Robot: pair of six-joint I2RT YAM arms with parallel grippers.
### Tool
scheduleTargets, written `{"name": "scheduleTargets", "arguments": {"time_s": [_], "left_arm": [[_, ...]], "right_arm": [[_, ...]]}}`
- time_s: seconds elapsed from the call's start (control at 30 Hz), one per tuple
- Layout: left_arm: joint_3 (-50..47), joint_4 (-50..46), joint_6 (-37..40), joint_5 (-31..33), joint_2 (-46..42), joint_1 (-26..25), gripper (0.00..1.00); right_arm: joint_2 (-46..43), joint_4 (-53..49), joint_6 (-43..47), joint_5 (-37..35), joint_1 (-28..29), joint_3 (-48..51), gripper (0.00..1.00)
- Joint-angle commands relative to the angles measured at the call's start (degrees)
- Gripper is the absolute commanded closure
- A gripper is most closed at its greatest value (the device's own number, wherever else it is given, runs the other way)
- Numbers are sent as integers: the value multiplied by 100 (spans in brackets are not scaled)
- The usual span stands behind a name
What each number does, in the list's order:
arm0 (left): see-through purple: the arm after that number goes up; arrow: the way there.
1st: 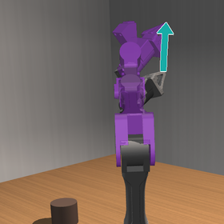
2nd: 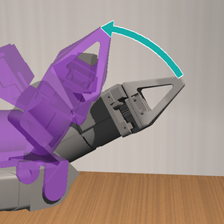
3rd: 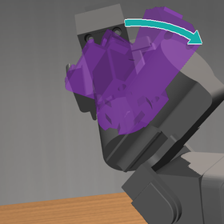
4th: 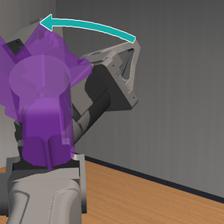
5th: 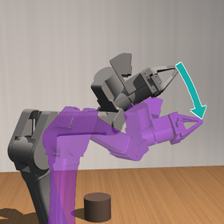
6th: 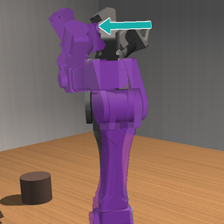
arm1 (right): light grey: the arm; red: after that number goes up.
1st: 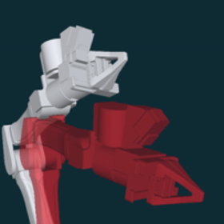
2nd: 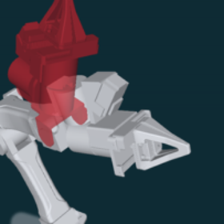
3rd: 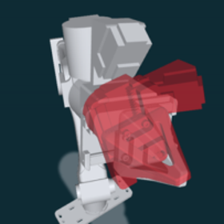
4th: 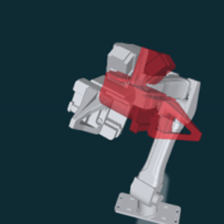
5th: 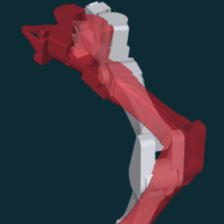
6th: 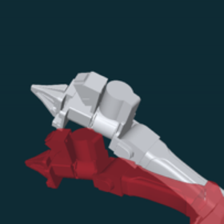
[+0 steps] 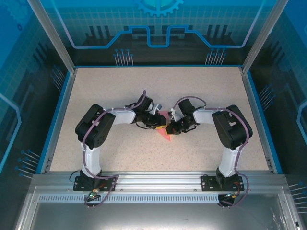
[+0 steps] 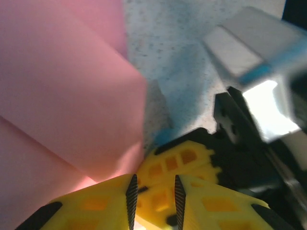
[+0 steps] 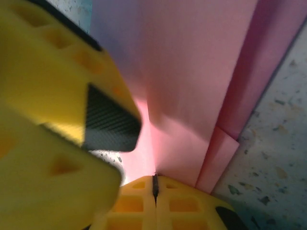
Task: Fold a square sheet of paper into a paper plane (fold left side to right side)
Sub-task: Fourth fold the wing at the center of the table.
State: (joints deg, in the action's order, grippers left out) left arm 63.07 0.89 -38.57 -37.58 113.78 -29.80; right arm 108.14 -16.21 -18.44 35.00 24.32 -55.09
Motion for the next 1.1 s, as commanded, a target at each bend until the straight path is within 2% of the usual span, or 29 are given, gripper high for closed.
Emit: {"name": "scheduleTargets", "arguments": {"time_s": [0.0,0.13,0.47,0.6,0.77,1.07], "left_arm": [[-10,252,-147,-288,125,-34,70],[33,93,-49,-276,263,-43,70],[767,-1067,612,514,752,9,71],[994,-1289,775,737,863,207,71],[1434,-1548,1000,723,1028,508,71],[2146,-1872,1142,747,1400,690,71]], "right_arm": [[360,-745,23,-729,-33,249,100],[368,-735,16,-727,-32,257,100],[317,-928,77,-938,-31,261,100],[309,-928,86,-952,-32,304,100],[302,-900,77,-949,-27,341,100],[243,-872,86,-883,-32,367,100]]}}
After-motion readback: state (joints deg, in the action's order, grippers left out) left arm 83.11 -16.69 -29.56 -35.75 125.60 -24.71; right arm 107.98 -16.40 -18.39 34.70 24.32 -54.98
